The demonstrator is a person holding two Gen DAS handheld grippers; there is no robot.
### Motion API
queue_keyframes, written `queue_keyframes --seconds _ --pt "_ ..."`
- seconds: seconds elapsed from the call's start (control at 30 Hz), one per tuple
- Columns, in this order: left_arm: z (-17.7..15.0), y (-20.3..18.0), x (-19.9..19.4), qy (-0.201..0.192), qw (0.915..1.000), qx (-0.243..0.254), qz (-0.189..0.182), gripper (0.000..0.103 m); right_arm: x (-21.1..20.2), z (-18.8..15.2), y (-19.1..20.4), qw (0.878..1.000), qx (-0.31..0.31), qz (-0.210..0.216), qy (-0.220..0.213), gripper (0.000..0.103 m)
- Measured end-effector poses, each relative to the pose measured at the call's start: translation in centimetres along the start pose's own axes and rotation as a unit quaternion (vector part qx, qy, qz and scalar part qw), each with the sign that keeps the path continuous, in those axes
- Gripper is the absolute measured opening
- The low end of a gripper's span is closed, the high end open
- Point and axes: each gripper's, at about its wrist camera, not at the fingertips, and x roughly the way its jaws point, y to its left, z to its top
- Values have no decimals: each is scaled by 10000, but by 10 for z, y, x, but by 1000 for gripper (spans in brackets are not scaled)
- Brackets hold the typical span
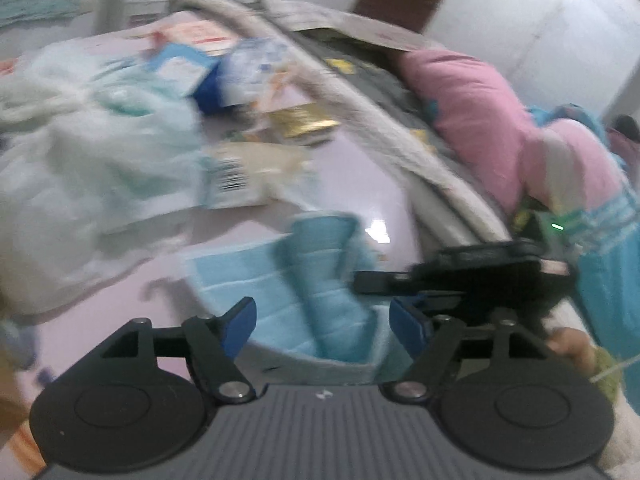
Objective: Organize soft objects
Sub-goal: 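Fold the blue towel with the right tool while the left tool opens, then close the left tool on the blue towel beside the right tool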
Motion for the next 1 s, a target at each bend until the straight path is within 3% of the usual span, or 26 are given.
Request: queue_keyframes --seconds 0.27,0.47,0.5,0.57,0.6,0.63,0.67,0.7,0.87,1.0 --pt "4 27 14 330 9963 -599 518 75 1 1 -3 9999 70 101 -3 14" --pt "1 40 20 456 9929 -1051 308 72 1 1 -7 9998 129 168 20 14" --pt "2 40 21 468 9926 -1092 241 69 1 2 -7 9997 138 178 25 14" --pt "4 38 25 518 9918 -1167 91 46 1 2 -8 9997 151 192 30 14" --pt "5 37 28 567 9913 -1184 11 40 1 2 -7 9997 157 196 31 14" --pt "6 34 31 602 9913 -1167 -34 24 0 2 -8 9997 160 200 31 14" --pt "7 31 34 618 9917 -1125 -42 12 0 2 -8 9996 163 206 32 14" --pt "7 27 34 585 9927 -1057 -38 10 0 2 -8 9996 170 212 32 14" --pt "11 -11 25 188 9983 -287 -464 9 0 1 -8 9995 220 238 41 15" --pt "10 -45 34 251 9967 558 -540 10 3 1 -10 9989 314 323 117 16"
